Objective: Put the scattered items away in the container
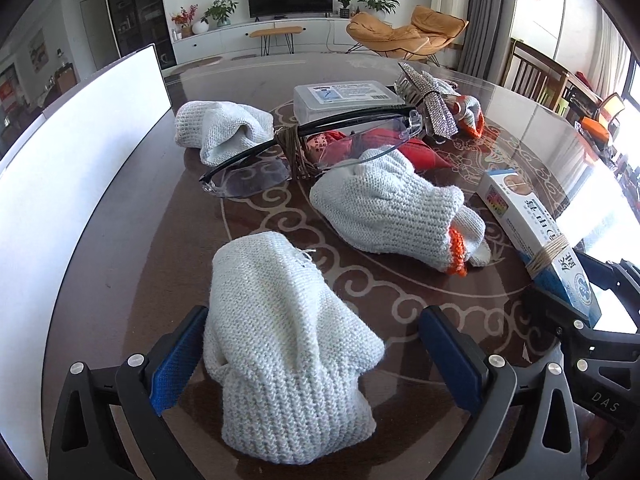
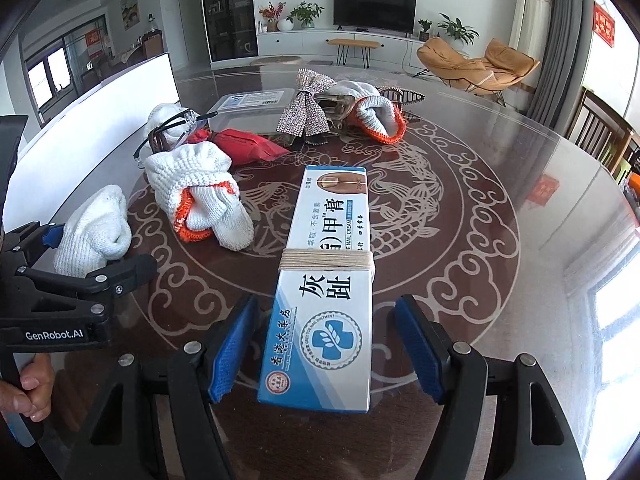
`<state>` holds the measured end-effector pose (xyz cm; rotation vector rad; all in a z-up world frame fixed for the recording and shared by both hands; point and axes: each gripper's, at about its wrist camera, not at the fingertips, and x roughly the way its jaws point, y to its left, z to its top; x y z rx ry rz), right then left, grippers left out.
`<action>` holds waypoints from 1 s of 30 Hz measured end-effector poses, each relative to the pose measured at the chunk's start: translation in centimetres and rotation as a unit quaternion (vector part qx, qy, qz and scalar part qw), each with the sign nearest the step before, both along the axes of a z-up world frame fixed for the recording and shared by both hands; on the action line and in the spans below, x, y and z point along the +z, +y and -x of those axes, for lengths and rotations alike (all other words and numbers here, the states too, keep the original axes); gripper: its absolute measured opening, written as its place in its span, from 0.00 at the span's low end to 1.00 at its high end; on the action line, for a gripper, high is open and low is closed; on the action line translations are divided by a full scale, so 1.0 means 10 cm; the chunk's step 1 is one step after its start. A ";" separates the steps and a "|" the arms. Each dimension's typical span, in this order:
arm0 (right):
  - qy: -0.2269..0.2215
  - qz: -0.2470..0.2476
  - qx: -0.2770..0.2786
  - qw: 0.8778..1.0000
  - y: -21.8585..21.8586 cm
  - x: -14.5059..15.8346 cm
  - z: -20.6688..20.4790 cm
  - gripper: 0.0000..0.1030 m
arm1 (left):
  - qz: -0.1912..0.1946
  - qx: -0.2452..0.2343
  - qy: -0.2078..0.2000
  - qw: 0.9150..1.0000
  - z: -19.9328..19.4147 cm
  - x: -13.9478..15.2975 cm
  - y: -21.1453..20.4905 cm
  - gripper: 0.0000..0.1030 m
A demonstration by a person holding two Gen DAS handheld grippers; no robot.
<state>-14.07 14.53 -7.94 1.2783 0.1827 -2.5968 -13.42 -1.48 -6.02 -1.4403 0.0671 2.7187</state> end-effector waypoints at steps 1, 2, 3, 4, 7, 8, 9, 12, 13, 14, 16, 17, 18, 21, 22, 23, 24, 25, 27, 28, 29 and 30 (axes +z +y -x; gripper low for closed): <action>0.000 0.000 0.000 1.000 0.00 0.00 0.03 0.70 | 0.000 -0.001 0.001 1.000 0.03 0.00 0.00 1.00; 0.000 0.000 0.000 1.000 0.00 0.00 0.06 0.70 | 0.000 -0.001 0.001 1.000 0.04 0.00 0.00 1.00; 0.000 0.001 0.000 1.000 0.01 0.00 0.09 0.70 | 0.000 -0.002 0.002 1.000 0.07 0.00 -0.01 1.00; 0.000 0.001 -0.001 1.000 0.01 0.00 0.11 0.71 | -0.001 -0.002 0.002 1.000 0.09 0.00 0.00 1.00; 0.000 0.001 -0.002 1.000 0.01 0.00 0.16 0.71 | -0.001 -0.006 0.003 1.000 0.14 0.01 0.00 1.00; 0.000 0.001 -0.001 1.000 0.01 0.00 0.16 0.71 | -0.001 -0.006 0.003 1.000 0.16 0.01 0.00 1.00; 0.000 0.002 -0.001 1.000 0.01 -0.01 0.17 0.71 | -0.001 -0.007 0.003 1.000 0.18 0.01 0.00 1.00; 0.000 0.002 -0.002 1.000 0.01 -0.01 0.17 0.71 | -0.001 -0.009 0.005 1.000 0.23 0.01 0.01 1.00; 0.001 0.002 -0.002 1.000 0.01 -0.01 0.18 0.71 | -0.001 -0.010 0.005 1.000 0.26 0.01 0.00 1.00; 0.001 0.001 -0.002 1.000 0.01 -0.01 0.19 0.71 | -0.001 -0.011 0.005 1.000 0.28 0.01 0.00 1.00; 0.001 0.002 -0.005 1.000 0.02 -0.01 0.21 0.71 | -0.002 -0.013 0.005 1.000 0.31 0.01 0.00 1.00; 0.001 0.002 -0.007 1.000 0.02 -0.01 0.24 0.71 | -0.002 -0.014 0.005 1.000 0.32 0.01 0.01 1.00; 0.001 0.002 -0.009 1.000 0.02 -0.01 0.26 0.71 | -0.002 -0.015 0.005 1.000 0.34 0.00 0.00 1.00; 0.002 0.002 -0.012 1.000 0.02 -0.02 0.31 0.71 | -0.002 -0.016 0.006 1.000 0.33 0.00 -0.03 1.00; 0.002 0.003 -0.013 1.000 0.02 -0.02 0.32 0.71 | -0.002 -0.016 0.006 1.000 0.34 0.00 -0.03 1.00; 0.002 0.003 -0.013 1.000 0.02 -0.02 0.33 0.71 | -0.002 -0.016 0.006 1.000 0.34 0.00 -0.03 1.00; 0.002 0.003 -0.013 1.000 0.02 -0.02 0.33 0.71 | -0.002 -0.017 0.006 1.000 0.34 0.00 -0.03 1.00; 0.002 0.003 -0.013 1.000 0.02 -0.02 0.33 0.71 | -0.003 -0.018 0.006 1.000 0.35 0.00 -0.03 1.00; 0.002 0.002 -0.013 1.000 0.02 -0.02 0.33 0.71 | -0.003 -0.019 0.006 1.000 0.36 -0.01 -0.03 1.00; 0.002 0.002 -0.014 1.000 0.02 -0.02 0.35 0.71 | -0.003 -0.019 0.006 1.000 0.37 -0.01 -0.03 1.00; 0.002 0.002 -0.015 1.000 0.03 -0.02 0.36 0.71 | -0.003 -0.019 0.006 1.000 0.37 -0.01 -0.03 1.00; 0.001 0.002 -0.016 1.000 0.02 -0.02 0.38 0.71 | -0.003 -0.019 0.006 1.000 0.37 -0.01 -0.04 1.00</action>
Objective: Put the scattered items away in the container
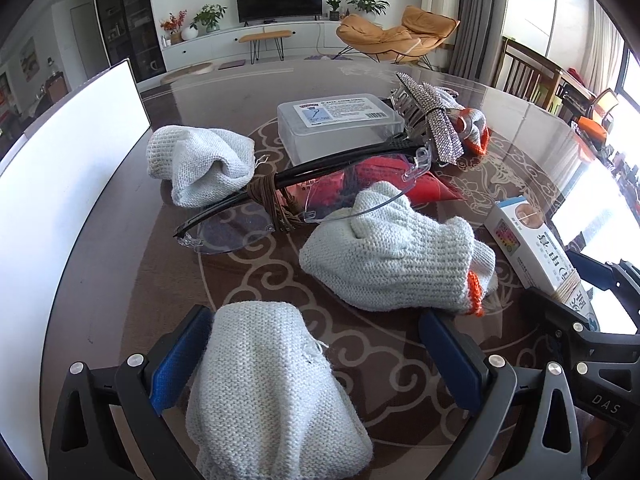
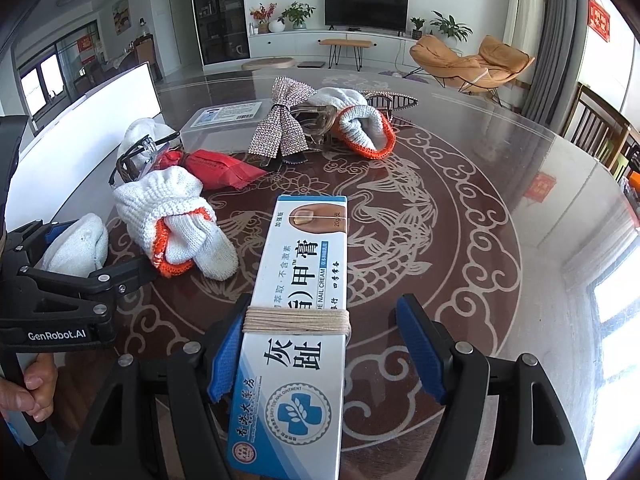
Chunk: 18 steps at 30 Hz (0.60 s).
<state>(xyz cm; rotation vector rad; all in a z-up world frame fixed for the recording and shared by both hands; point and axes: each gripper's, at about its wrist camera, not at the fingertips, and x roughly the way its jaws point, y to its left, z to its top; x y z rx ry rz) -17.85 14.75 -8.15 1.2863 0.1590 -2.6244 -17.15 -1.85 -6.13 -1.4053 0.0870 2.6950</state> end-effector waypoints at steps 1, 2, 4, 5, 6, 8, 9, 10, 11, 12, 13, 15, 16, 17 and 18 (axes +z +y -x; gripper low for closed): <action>0.000 0.000 -0.001 1.000 0.00 0.00 0.02 0.71 | 0.000 0.000 0.000 1.000 0.00 0.00 0.00 1.00; 0.000 -0.001 -0.001 1.000 -0.01 0.00 0.03 0.71 | 0.000 0.000 0.000 1.000 0.00 0.00 -0.01 1.00; 0.000 -0.001 -0.002 1.000 -0.01 0.00 0.04 0.71 | -0.001 0.000 0.001 1.000 -0.01 0.01 -0.01 1.00; 0.000 0.000 -0.001 1.000 -0.01 0.01 0.04 0.71 | -0.001 0.001 0.001 1.000 -0.01 0.01 -0.01 1.00; 0.000 -0.001 -0.001 1.000 -0.01 0.01 0.04 0.71 | -0.001 0.001 0.001 1.000 -0.01 0.01 -0.01 1.00; 0.000 -0.001 -0.001 1.000 -0.01 0.01 0.05 0.71 | -0.001 0.002 0.001 1.000 0.00 0.01 -0.02 1.00; 0.000 -0.001 -0.001 1.000 -0.01 0.01 0.04 0.71 | -0.001 0.002 0.001 1.000 0.00 0.01 -0.02 1.00; -0.001 0.000 -0.001 1.000 -0.01 0.01 0.04 0.71 | -0.001 0.002 0.001 1.000 -0.01 0.01 -0.02 1.00; -0.001 -0.001 -0.001 1.000 -0.01 0.01 0.04 0.71 | -0.001 0.002 0.002 1.000 -0.01 0.01 -0.01 1.00; -0.001 0.000 -0.002 1.000 -0.01 0.01 0.04 0.71 | -0.002 0.003 0.002 1.000 -0.01 0.01 -0.02 1.00; -0.001 0.000 -0.002 1.000 -0.01 0.01 0.04 0.71 | -0.002 0.006 0.004 1.000 -0.01 0.01 -0.02 1.00; -0.001 0.000 -0.002 1.000 -0.01 0.01 0.04 0.71 | -0.002 0.010 0.006 1.000 -0.01 0.01 -0.02 1.00; -0.001 0.000 -0.002 1.000 -0.01 0.01 0.04 0.71 | -0.002 0.012 0.007 1.000 -0.01 0.02 -0.02 1.00; -0.001 0.000 -0.002 1.000 -0.01 0.01 0.04 0.71 | -0.001 0.013 0.007 1.000 -0.01 0.02 -0.02 1.00; -0.001 0.000 -0.002 1.000 -0.01 0.01 0.04 0.71 | -0.001 0.013 0.007 1.000 -0.01 0.02 -0.03 1.00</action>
